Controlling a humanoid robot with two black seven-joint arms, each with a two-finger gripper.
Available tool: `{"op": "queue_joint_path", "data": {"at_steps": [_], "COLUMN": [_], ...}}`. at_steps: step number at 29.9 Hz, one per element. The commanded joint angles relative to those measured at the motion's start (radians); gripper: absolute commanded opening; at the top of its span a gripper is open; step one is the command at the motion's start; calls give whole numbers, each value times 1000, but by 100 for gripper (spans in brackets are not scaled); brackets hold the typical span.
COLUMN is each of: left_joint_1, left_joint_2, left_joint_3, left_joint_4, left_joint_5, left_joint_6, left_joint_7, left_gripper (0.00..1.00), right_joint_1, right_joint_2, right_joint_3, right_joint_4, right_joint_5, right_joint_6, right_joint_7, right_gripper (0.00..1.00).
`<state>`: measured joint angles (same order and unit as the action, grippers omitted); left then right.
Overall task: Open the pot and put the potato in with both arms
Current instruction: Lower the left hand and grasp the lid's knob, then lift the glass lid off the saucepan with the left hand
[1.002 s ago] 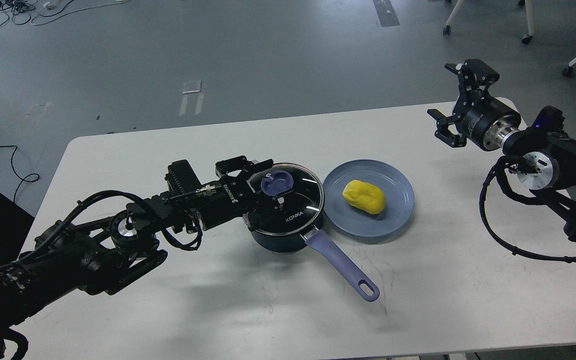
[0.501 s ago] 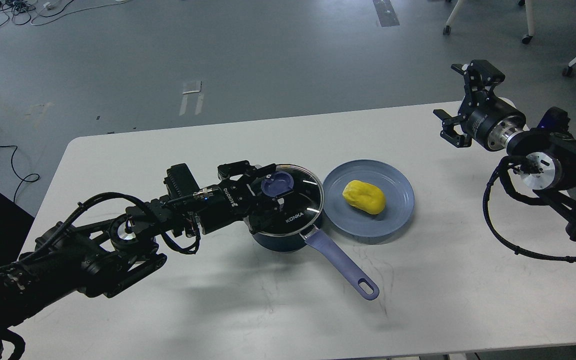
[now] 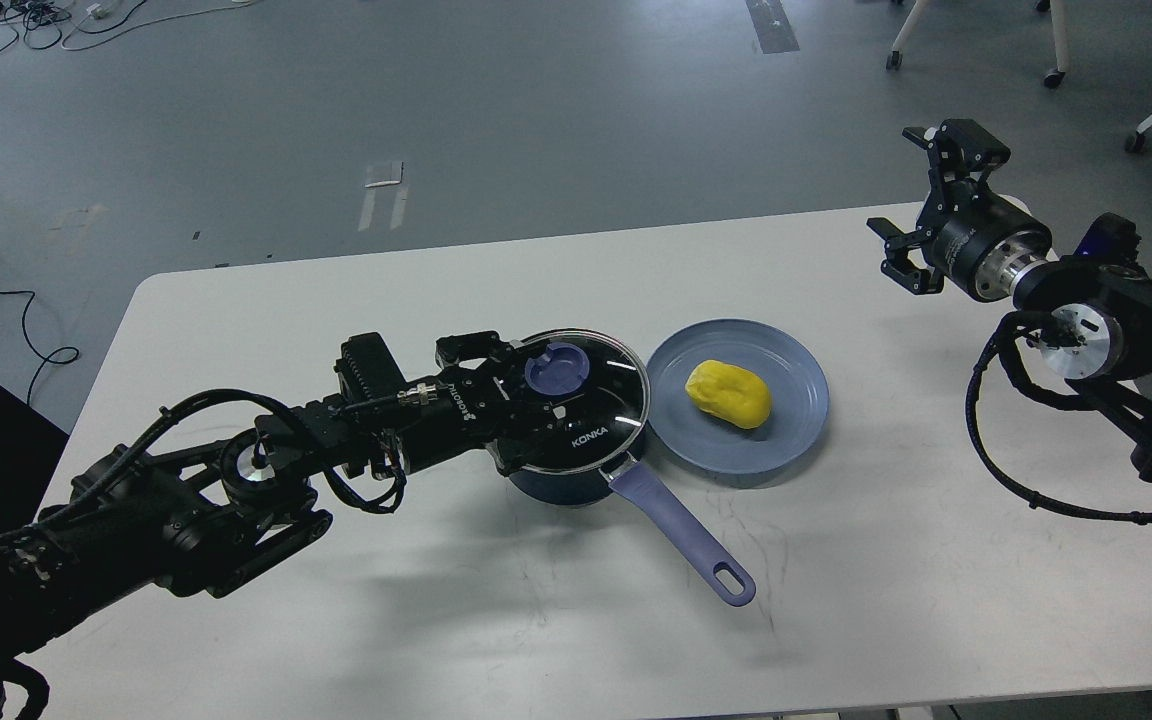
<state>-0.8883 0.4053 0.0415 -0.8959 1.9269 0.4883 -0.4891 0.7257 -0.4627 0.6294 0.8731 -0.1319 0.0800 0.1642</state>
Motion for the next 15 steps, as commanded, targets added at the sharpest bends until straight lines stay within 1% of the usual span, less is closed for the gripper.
{"op": "queue_joint_path", "data": {"at_steps": [1, 5, 15], "left_joint_1": [-1, -3, -14], "left_joint_2": [13, 27, 76], "left_joint_3": [0, -2, -3], "left_joint_4": [-8, -18, -101], "left_joint_5": [0, 1, -31], "left_joint_6": [0, 0, 0], "left_joint_7": [0, 0, 0], "left_gripper": [56, 55, 56], "right_joint_1": [3, 3, 3], "right_joint_2": [-1, -1, -1], "right_joint_3": [-1, -1, -1], "right_joint_4": [1, 1, 3], "right_joint_5": [0, 0, 0], "right_joint_6": [0, 0, -2], "right_joint_7": [0, 0, 0], "right_gripper": [100, 100, 100]}}
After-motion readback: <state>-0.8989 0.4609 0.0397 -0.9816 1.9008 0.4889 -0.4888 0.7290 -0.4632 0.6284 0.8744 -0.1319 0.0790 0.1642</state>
